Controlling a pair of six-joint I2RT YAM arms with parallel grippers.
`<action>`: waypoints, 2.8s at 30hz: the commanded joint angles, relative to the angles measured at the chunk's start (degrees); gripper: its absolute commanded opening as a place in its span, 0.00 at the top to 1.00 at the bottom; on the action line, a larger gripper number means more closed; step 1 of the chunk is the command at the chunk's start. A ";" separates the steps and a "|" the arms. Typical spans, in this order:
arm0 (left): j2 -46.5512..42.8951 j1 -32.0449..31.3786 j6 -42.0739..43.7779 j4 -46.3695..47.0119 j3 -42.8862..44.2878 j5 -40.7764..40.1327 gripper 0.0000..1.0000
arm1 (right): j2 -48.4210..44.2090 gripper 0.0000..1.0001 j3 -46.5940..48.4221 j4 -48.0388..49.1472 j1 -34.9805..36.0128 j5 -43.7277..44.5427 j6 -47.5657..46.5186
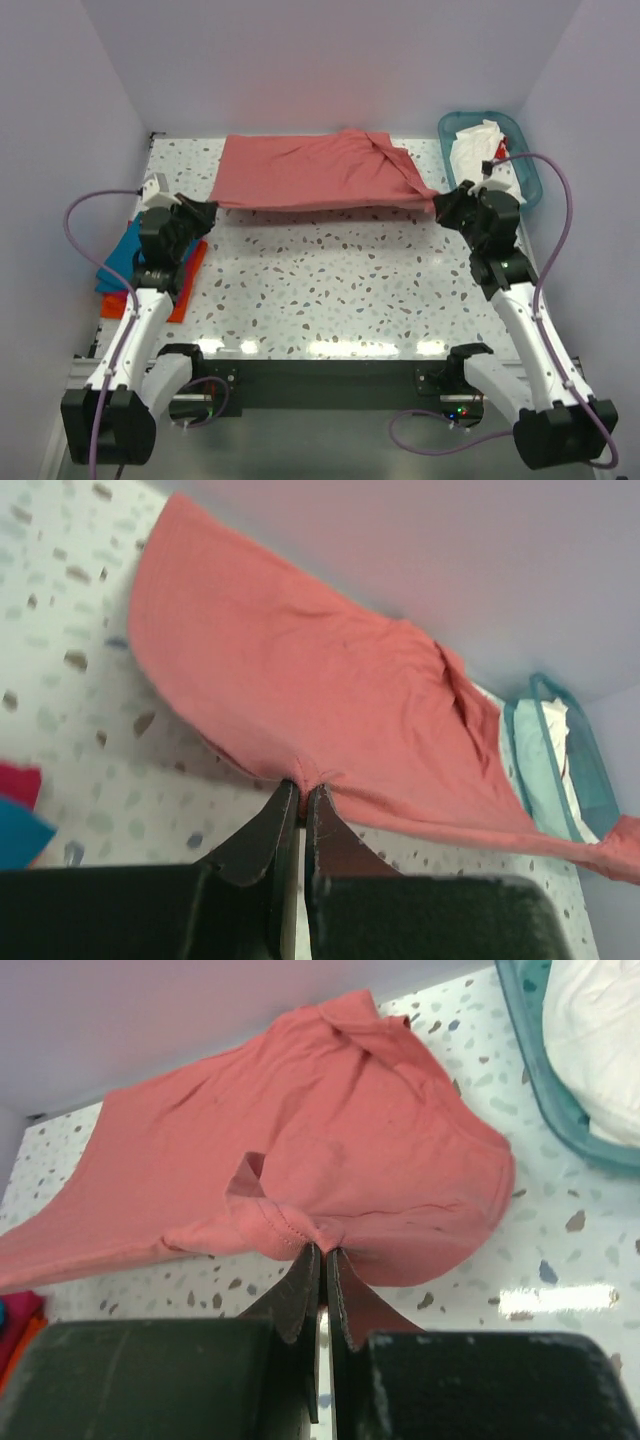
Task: Fold and stack the t-shirts
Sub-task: Flatten the tshirt out, then fold the tshirt
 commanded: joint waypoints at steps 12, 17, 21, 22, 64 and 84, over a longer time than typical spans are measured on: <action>-7.19 0.14 -2.68 -10.88 -16.82 -0.99 1.00 | -12.06 1.00 -16.20 -10.25 -0.12 -5.84 3.14; 5.71 0.14 -2.33 -7.45 -6.63 -3.10 1.00 | 3.49 1.00 -7.59 -2.43 -0.12 -4.53 2.34; 15.74 0.14 -4.09 -3.94 0.93 -3.28 1.00 | 17.97 1.00 1.53 1.53 -0.21 -4.61 3.48; 17.69 0.06 -4.70 -3.67 3.64 -3.28 1.00 | 20.54 1.00 3.30 1.80 -0.21 -4.61 3.39; 45.48 1.81 -5.06 -5.25 23.36 -7.85 0.99 | 59.41 1.00 38.82 11.12 -2.94 -14.01 1.02; 28.97 -1.35 -8.66 -18.78 13.52 -18.72 0.37 | 43.61 0.25 32.26 -13.84 -3.02 5.22 1.72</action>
